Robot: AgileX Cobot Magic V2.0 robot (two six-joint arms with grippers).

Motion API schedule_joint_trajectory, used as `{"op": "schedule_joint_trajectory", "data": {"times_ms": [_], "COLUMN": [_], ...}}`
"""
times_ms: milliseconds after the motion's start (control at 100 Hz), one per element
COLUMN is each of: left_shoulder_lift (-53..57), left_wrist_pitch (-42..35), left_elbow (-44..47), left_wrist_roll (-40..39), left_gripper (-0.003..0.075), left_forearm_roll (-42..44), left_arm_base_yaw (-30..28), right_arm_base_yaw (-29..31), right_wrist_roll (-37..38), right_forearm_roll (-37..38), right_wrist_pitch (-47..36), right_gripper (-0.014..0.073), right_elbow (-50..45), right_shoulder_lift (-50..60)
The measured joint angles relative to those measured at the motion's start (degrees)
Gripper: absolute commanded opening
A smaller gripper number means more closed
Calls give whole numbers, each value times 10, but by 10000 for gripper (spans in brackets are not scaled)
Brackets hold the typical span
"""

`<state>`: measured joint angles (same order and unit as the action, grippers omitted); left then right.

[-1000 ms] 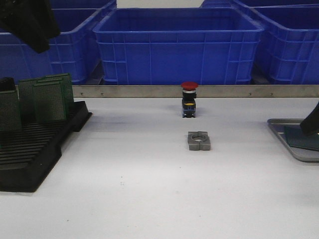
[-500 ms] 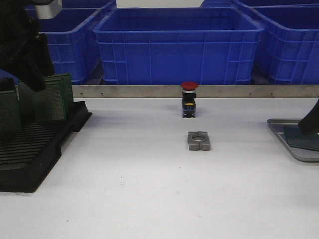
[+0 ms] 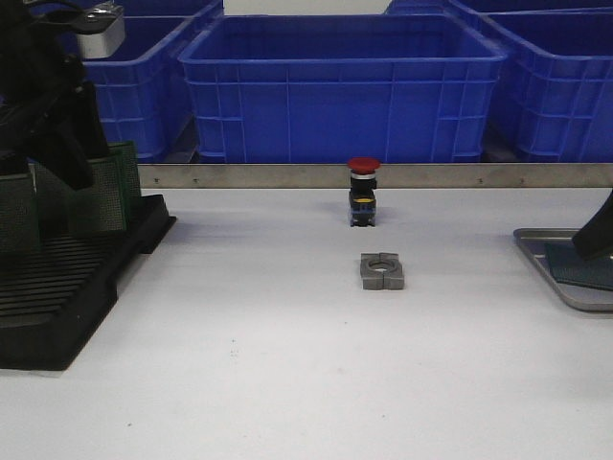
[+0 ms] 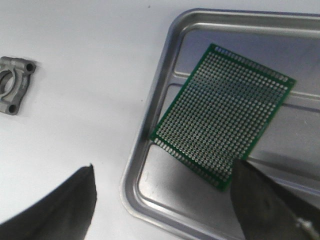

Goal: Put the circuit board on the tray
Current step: 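Reach the left gripper back into the rack and grasp another green board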

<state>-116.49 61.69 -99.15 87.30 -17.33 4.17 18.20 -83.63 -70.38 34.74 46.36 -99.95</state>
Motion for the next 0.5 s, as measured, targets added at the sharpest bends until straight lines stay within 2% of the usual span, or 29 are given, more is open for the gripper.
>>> {"op": "schedule_joint_trajectory", "data": {"times_ms": [370,440,500], "left_shoulder_lift": [-5,-9,-10], "left_wrist_pitch": [22,23,23], "left_elbow": [0,0,0], "left_wrist_roll": [-9,-9,-9], "left_gripper": [418,381,309], "left_forearm_roll": [0,0,0], "left_arm_base_yaw": [0,0,0], "right_arm_base_yaw": [0,0,0], "right_wrist_roll": [0,0,0], "right_forearm_roll": [0,1,1], "right_wrist_pitch": [10,11,12], "right_gripper": [574,574,574], "right_elbow": [0,0,0], "right_shoulder_lift": [0,0,0]}}
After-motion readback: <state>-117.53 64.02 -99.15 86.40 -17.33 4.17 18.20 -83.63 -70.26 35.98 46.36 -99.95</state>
